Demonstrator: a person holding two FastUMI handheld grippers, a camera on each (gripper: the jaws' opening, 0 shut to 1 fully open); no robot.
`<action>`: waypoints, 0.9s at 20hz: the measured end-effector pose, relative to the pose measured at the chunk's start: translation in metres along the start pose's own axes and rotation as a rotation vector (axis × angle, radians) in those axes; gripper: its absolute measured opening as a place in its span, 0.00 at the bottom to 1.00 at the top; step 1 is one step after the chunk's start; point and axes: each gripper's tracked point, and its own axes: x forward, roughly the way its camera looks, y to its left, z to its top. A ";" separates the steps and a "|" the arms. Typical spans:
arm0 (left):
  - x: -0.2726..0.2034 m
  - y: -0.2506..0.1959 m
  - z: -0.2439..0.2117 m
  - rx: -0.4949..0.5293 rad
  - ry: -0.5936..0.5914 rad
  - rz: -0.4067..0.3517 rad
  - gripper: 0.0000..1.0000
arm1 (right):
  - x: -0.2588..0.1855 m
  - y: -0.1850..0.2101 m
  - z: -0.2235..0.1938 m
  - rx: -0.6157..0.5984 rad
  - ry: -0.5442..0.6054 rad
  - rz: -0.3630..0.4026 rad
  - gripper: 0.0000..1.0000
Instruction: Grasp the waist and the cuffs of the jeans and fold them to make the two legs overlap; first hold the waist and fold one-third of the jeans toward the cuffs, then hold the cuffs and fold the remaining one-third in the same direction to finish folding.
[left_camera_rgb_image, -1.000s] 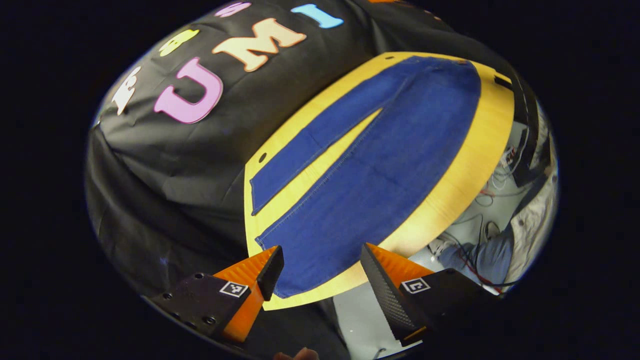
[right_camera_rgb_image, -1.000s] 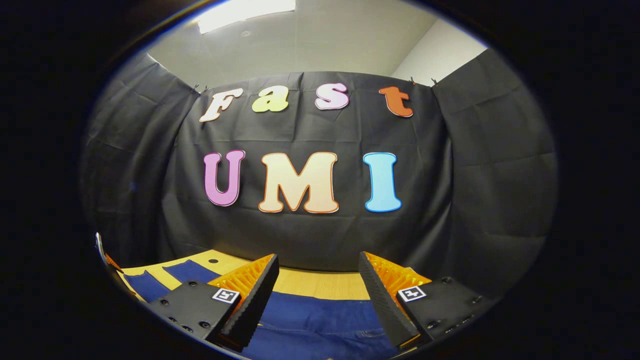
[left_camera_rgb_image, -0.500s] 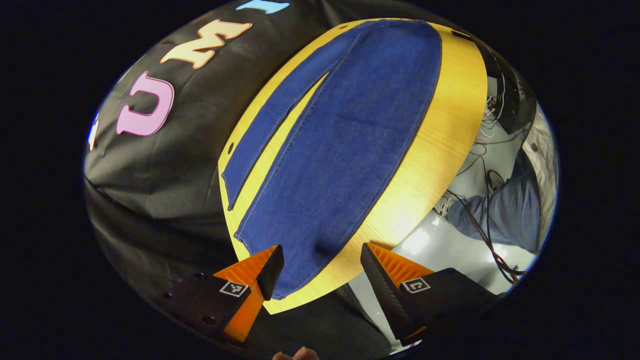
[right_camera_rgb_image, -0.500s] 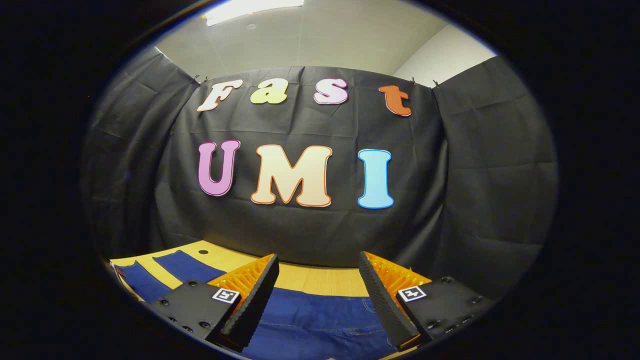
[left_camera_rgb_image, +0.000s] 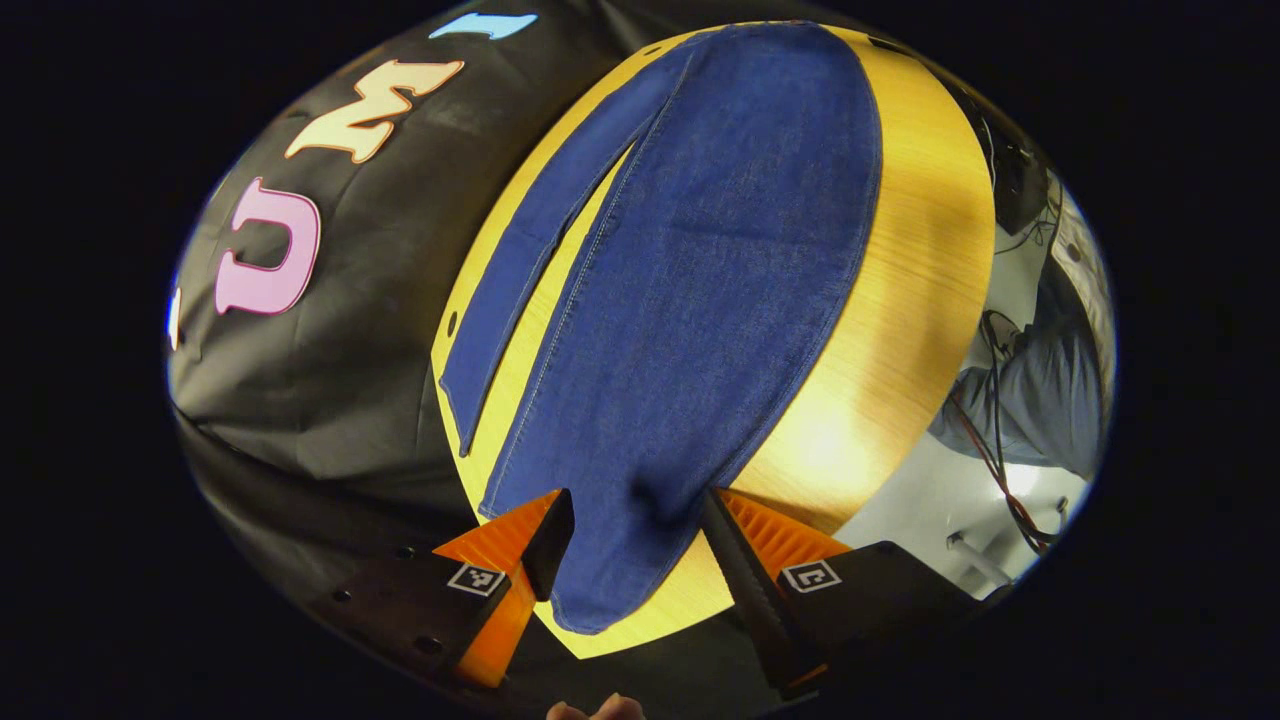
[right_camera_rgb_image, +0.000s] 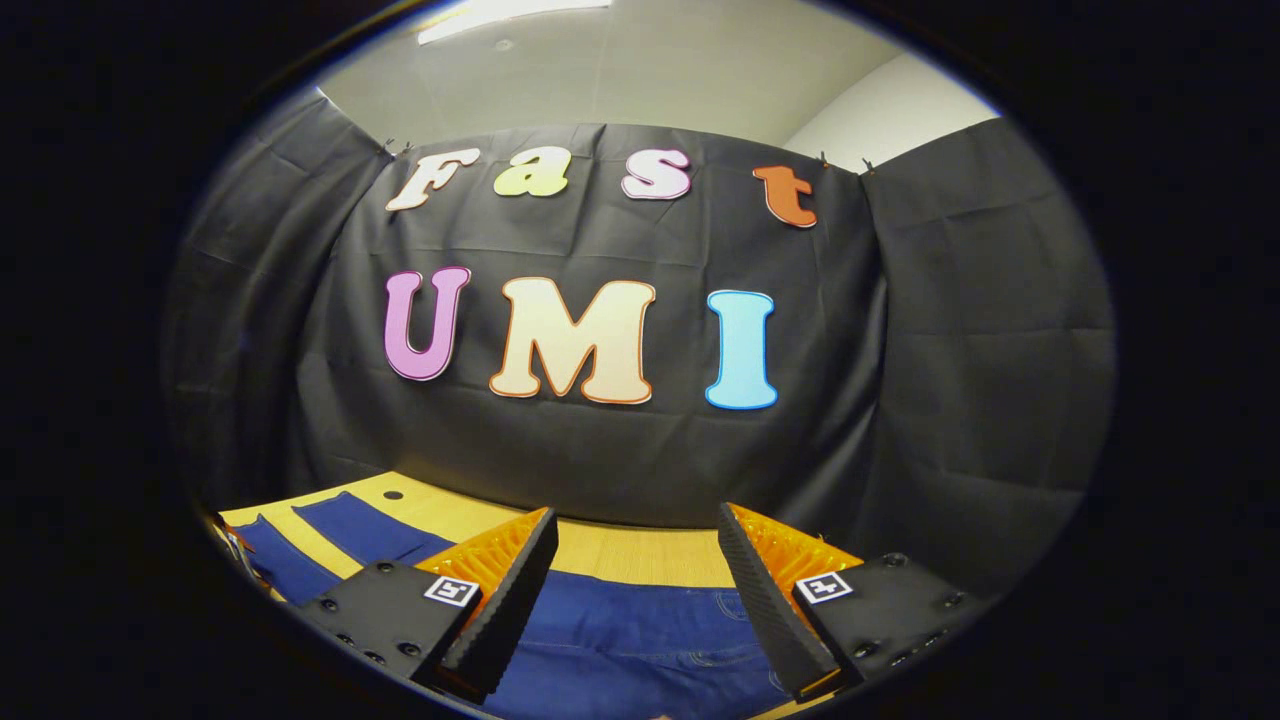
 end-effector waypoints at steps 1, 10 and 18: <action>0.004 0.004 0.002 0.006 -0.004 0.003 0.85 | 0.001 0.000 -0.002 0.003 0.004 -0.002 1.00; 0.025 -0.011 0.007 0.038 0.028 -0.137 0.18 | 0.005 -0.009 -0.015 -0.014 0.028 -0.026 0.97; 0.023 -0.010 0.006 0.011 0.043 -0.110 0.00 | -0.016 -0.044 -0.061 -0.246 0.108 -0.008 0.99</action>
